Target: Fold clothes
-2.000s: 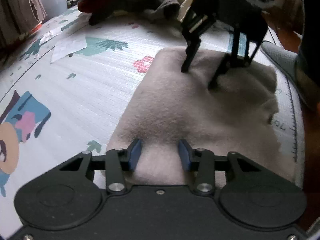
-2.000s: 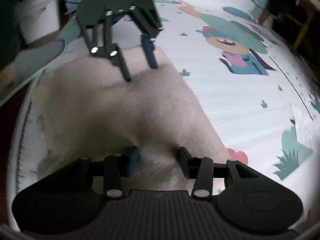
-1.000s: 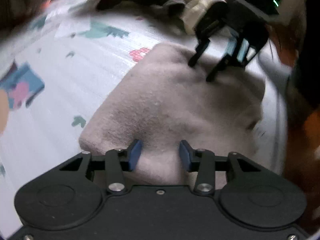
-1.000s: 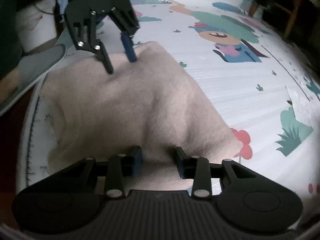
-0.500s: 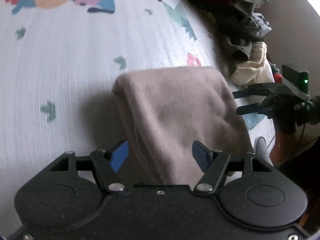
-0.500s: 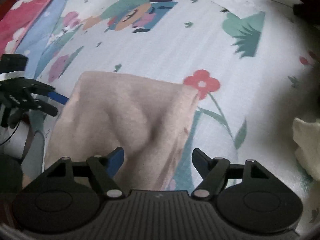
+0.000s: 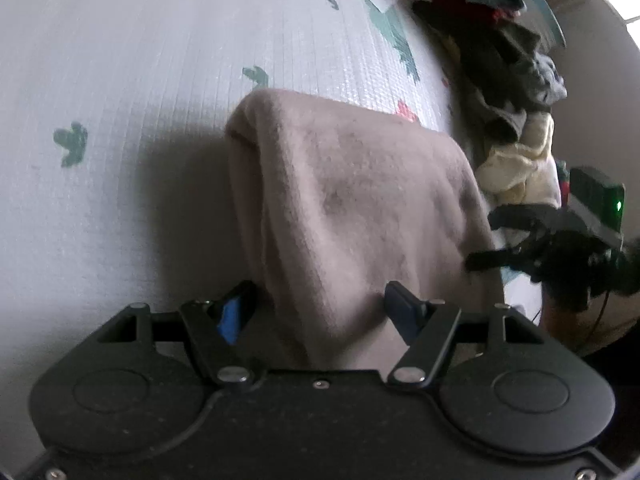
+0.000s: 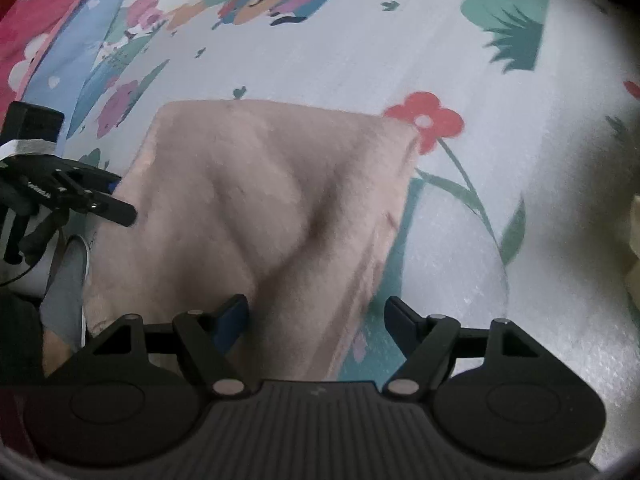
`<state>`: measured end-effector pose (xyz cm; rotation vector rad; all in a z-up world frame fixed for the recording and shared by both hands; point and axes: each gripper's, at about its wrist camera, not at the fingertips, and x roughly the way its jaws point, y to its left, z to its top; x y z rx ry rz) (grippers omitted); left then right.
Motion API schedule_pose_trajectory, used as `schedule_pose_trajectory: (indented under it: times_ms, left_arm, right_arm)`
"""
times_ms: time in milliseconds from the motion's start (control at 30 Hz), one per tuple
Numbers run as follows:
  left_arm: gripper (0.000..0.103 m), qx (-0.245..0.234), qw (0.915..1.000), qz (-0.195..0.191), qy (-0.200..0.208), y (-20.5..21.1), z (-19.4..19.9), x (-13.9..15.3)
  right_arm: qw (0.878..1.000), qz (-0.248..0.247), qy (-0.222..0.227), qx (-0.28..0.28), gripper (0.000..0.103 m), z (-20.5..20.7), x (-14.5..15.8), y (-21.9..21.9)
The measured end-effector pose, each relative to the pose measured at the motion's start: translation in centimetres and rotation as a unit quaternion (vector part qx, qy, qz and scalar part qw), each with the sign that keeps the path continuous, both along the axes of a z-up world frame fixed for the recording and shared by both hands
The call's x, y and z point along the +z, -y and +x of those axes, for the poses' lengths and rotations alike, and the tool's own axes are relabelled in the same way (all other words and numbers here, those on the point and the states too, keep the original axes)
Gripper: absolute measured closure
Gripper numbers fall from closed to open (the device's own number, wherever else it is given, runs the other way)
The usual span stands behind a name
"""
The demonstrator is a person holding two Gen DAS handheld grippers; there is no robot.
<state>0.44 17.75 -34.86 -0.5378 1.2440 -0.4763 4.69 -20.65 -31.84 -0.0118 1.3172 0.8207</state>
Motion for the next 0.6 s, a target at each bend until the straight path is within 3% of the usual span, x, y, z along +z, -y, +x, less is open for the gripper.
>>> schedule_pose_trajectory:
  times_ms: [67, 133, 200, 367, 400, 467, 500, 600]
  left_arm:
    - [0.028, 0.008, 1.0, 0.0, 0.006, 0.3, 0.0, 0.0]
    - [0.028, 0.008, 0.9999, 0.004, 0.014, 0.5, -0.1, 0.1]
    - [0.028, 0.013, 0.9998, 0.002, 0.016, 0.5, -0.3, 0.0]
    - [0.027, 0.026, 0.9991, 0.012, 0.03, 1.1, -0.7, 0.0]
    - [0.028, 0.029, 0.9989, 0.015, 0.033, 1.2, -0.7, 0.0]
    - [0.035, 0.02, 0.9988, 0.021, 0.039, 1.3, -0.8, 0.2]
    - [0.049, 0.016, 0.9989, 0.02, 0.039, 1.1, -0.8, 0.3]
    - [0.051, 0.006, 0.999, 0.015, 0.041, 0.4, -0.9, 0.6]
  right_arm:
    - [1.0, 0.006, -0.006, -0.003, 0.019, 0.2, -0.6, -0.4]
    - [1.0, 0.009, -0.002, -0.007, 0.018, 0.1, -0.6, -0.9]
    - [1.0, 0.019, -0.01, 0.0, 0.027, -0.1, -0.5, -1.3]
    - [1.0, 0.02, -0.013, -0.014, 0.029, 0.1, -0.6, -1.6]
    - [1.0, 0.018, -0.01, -0.011, 0.035, 0.1, -0.6, -1.8]
    - [1.0, 0.019, -0.01, -0.007, 0.046, 0.2, -0.4, -2.2]
    - [1.0, 0.022, -0.013, -0.009, 0.053, 0.4, -0.4, -2.2]
    - [1.0, 0.01, 0.007, 0.0, 0.054, 0.2, 0.6, -2.1]
